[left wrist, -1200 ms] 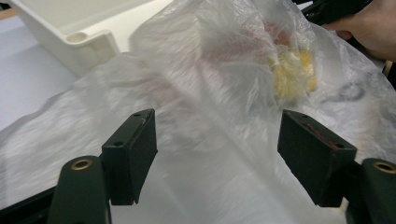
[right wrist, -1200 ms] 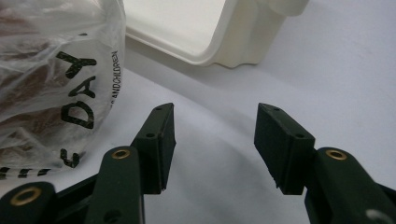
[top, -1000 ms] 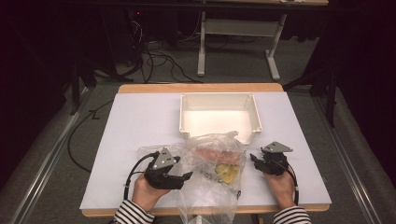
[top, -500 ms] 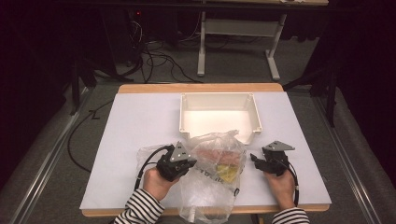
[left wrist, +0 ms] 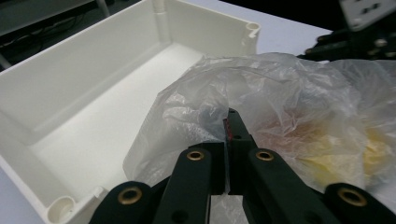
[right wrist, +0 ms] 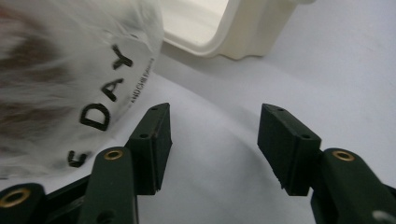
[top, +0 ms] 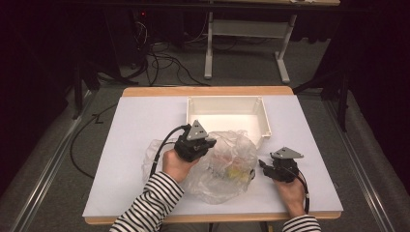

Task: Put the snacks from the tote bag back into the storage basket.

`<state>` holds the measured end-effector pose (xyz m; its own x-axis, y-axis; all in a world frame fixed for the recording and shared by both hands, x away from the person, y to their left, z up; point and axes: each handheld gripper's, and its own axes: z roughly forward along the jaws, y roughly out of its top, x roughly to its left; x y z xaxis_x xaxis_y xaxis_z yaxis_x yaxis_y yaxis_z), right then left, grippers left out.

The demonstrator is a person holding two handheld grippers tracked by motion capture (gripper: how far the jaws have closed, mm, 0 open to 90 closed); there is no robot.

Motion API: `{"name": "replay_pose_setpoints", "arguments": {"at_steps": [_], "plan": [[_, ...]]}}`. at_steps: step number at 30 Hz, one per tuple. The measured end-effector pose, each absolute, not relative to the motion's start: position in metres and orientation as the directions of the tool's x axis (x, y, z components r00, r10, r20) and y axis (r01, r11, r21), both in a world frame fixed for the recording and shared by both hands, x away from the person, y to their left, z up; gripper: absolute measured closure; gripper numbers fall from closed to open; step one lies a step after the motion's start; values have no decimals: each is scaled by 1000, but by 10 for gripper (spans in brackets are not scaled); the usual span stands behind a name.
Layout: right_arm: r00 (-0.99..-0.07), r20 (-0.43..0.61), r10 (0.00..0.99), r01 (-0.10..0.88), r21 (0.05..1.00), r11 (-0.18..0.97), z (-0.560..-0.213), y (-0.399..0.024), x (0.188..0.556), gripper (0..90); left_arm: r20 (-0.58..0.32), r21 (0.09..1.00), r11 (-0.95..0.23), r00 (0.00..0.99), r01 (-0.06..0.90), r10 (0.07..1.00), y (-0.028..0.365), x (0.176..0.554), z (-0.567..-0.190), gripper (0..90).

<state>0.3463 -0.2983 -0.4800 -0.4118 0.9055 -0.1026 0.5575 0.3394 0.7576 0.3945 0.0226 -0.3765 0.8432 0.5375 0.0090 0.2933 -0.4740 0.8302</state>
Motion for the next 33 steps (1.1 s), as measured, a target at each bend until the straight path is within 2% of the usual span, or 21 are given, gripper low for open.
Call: {"name": "replay_pose_setpoints", "arguments": {"at_steps": [4, 6, 11, 13, 20, 22, 23, 24, 25, 26, 27, 28, 29, 30, 31, 33], "plan": [[-414, 9, 910, 517, 825, 227, -472, -310, 334, 486, -6, 818, -470, 821, 333, 571, 23, 407, -387, 898], [-430, 24, 903, 494, 843, 213, -465, -310, 325, 481, -10, 803, -479, 812, 354, 583, 23, 412, -395, 897], [-494, 11, 869, 422, 877, 229, -445, -304, 313, 450, -12, 779, -501, 808, 376, 589, 20, 415, -406, 890], [-548, 4, 836, 385, 889, 248, -430, -293, 313, 404, -12, 761, -522, 812, 386, 584, 17, 415, -413, 885], [-620, 26, 784, 391, 877, 280, -424, -267, 329, 355, -7, 742, -551, 826, 382, 563, 13, 410, -421, 869], [-628, 25, 778, 399, 868, 294, -427, -259, 334, 409, -4, 739, -558, 832, 376, 555, 14, 409, -423, 871], [-625, 17, 780, 407, 860, 307, -430, -253, 338, 479, -8, 738, -559, 833, 378, 553, 14, 408, -425, 875], [-625, 17, 780, 407, 860, 307, -430, -253, 338, 479, -8, 738, -559, 833, 378, 553, 14, 408, -425, 875], [-647, 33, 761, 419, 850, 319, -432, -250, 341, 610, -11, 734, -561, 834, 381, 552, 14, 408, -426, 876], [-647, 33, 761, 419, 850, 319, -432, -250, 341, 610, -11, 734, -562, 835, 380, 551, 14, 407, -427, 876], [-666, 37, 745, 434, 832, 347, -434, -246, 343, 727, -12, 735, -562, 835, 381, 550, 14, 407, -427, 876], [-666, 37, 745, 434, 832, 347, -434, -246, 343, 727, -14, 735, -560, 835, 381, 549, 14, 407, -426, 876], [-671, 37, 741, 440, 824, 357, -436, -245, 344, 781, -13, 736, -561, 836, 379, 548, 14, 407, -426, 875], [-667, 24, 745, 445, 815, 371, -438, -245, 344, 871, -9, 740, -560, 838, 373, 546, 15, 405, -425, 865], [-665, 23, 746, 446, 813, 373, -439, -247, 344, 900, -6, 745, -555, 837, 369, 548, 16, 405, -425, 846], [-665, 24, 746, 446, 815, 371, -440, -248, 344, 900, -2, 752, -549, 833, 366, 553, 17, 404, -423, 813]]}}
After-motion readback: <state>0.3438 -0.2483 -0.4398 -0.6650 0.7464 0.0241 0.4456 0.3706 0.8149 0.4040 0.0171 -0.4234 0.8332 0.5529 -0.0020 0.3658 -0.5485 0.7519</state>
